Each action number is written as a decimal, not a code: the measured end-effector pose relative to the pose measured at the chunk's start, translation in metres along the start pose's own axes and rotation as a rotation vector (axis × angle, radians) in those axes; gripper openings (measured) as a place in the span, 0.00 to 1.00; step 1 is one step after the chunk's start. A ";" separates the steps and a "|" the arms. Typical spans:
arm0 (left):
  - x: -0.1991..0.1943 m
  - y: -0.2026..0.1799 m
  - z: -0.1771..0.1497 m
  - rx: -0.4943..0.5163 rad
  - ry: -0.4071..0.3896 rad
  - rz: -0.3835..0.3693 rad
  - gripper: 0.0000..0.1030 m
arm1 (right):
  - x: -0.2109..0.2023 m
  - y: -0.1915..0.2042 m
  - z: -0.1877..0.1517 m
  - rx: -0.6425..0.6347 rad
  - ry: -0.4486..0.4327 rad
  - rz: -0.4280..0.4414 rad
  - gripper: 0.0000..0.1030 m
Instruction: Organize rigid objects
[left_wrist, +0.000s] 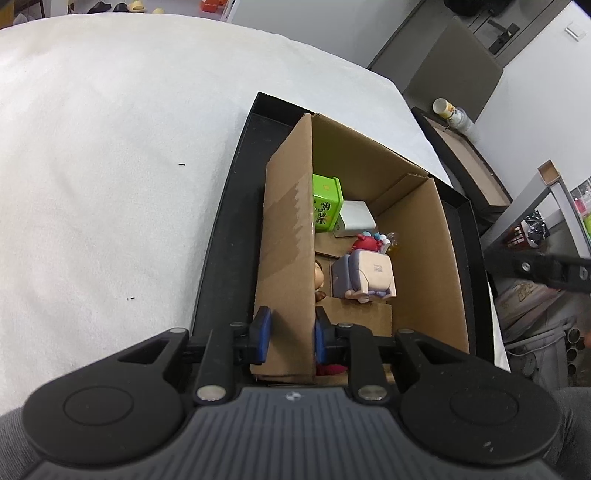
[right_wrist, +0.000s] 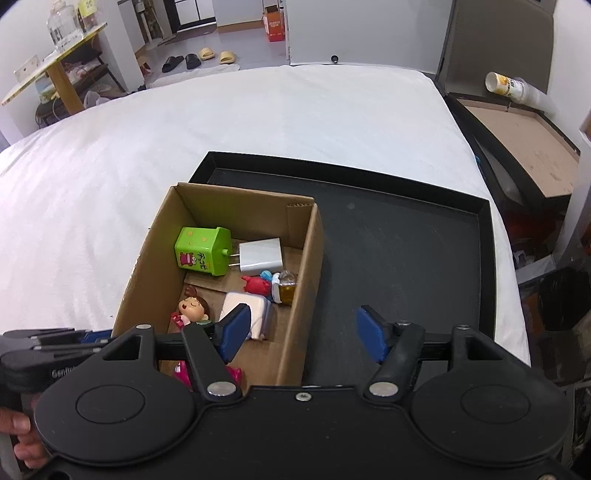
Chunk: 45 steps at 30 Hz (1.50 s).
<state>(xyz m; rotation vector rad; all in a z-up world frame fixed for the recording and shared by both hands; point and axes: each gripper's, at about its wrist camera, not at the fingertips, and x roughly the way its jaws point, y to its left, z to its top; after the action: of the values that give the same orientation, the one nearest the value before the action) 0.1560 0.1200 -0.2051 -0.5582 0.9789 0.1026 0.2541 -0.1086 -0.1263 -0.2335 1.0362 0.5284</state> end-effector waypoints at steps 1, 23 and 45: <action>0.001 -0.001 0.000 -0.003 0.002 0.006 0.21 | -0.002 -0.003 -0.001 0.005 -0.003 0.001 0.62; -0.027 -0.044 0.007 0.086 -0.014 0.145 0.25 | -0.041 -0.070 -0.032 0.203 -0.133 0.115 0.77; -0.104 -0.093 0.003 0.106 -0.102 0.146 0.78 | -0.096 -0.077 -0.059 0.254 -0.300 0.143 1.00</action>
<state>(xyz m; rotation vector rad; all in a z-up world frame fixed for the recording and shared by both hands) 0.1303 0.0588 -0.0825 -0.3804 0.9190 0.2069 0.2114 -0.2287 -0.0771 0.1425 0.8201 0.5358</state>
